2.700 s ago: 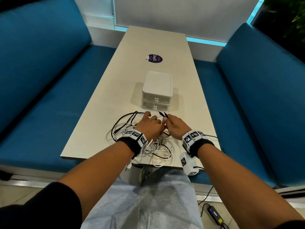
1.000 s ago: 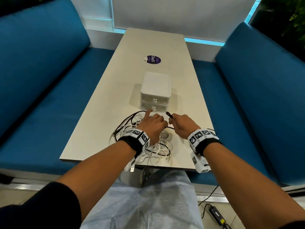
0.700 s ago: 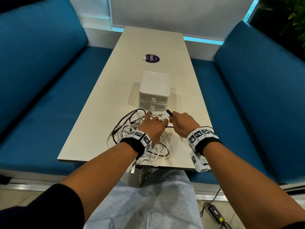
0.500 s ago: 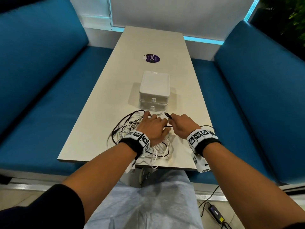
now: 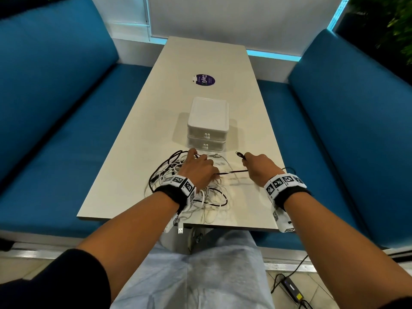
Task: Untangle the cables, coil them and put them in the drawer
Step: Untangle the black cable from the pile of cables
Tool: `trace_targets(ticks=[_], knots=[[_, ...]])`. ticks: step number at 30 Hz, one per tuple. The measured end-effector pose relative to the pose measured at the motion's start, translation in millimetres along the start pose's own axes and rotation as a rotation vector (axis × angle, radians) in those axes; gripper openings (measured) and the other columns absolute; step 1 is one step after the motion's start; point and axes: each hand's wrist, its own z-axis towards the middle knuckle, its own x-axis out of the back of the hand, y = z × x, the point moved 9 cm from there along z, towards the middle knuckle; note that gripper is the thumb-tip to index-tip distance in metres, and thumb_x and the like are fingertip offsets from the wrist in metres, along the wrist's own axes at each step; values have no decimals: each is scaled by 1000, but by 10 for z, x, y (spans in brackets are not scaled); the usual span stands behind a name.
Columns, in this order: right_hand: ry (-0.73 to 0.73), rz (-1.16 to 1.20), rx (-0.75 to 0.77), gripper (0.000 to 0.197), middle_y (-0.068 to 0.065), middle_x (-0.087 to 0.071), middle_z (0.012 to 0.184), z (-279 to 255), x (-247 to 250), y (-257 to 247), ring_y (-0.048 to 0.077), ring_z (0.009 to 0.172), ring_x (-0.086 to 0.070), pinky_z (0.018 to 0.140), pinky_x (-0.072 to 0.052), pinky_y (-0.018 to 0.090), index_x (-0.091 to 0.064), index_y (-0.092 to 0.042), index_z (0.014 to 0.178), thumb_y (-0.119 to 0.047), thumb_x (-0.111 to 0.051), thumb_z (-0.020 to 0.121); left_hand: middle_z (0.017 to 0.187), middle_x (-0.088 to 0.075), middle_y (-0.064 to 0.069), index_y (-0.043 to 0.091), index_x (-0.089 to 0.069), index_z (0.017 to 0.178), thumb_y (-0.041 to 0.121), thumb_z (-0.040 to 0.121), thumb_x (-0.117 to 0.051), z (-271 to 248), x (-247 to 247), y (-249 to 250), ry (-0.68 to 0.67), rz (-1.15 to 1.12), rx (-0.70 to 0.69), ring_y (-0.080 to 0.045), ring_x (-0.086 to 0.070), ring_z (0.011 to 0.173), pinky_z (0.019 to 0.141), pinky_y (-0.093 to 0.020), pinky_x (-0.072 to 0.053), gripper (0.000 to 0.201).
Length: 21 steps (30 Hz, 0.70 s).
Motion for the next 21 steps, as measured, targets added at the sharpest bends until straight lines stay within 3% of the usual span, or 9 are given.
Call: trace_targets(ticks=[5,11,14,16,18,21], knots=[[-19,14,-27,26,15,-58,96,1,-62,2,33,80,-60,75,-54,46,-50,-10,111,-26,-31,104,108,-63,8,33,-67,113,39,100,-44,-22,9,79,-9,31,-72,-19,-53,112,107,-52,-19,27],[-89,57,47,29,8,-55,81,14,-208,-62,30,73,-56,68,-49,39,-52,-12,105,-35,-34,104,110,-61,4,25,-63,110,37,95,-53,6,10,-23,-7,-67,5,-20,-54,114,107,-50,-16,22],[-109,41,94,27,8,-56,81,-20,-225,-99,30,73,-57,67,-47,38,-51,-14,99,-36,-34,104,110,-61,5,25,-59,110,45,93,-56,5,41,-28,-15,-107,12,-19,-56,112,107,-50,-16,27],[-100,38,121,26,9,-57,82,-26,-214,-126,31,74,-57,67,-47,39,-49,-15,97,-35,-35,104,103,-61,7,26,-57,105,59,92,-49,-2,61,-29,-3,-138,21,-18,-58,105,105,-50,-17,36],[-68,21,136,27,10,-56,81,-23,-189,-143,34,75,-57,66,-46,39,-50,-12,100,-34,-35,104,95,-62,9,27,-57,98,66,96,-31,-13,95,-33,27,-172,34,-16,-59,97,102,-49,-17,46],[8,-33,149,29,15,-61,86,-27,-130,-177,37,78,-57,65,-44,40,-50,-8,106,-32,-34,105,92,-61,9,30,-60,97,55,102,-20,-9,118,-51,46,-158,28,-17,-61,94,102,-51,-18,47]])
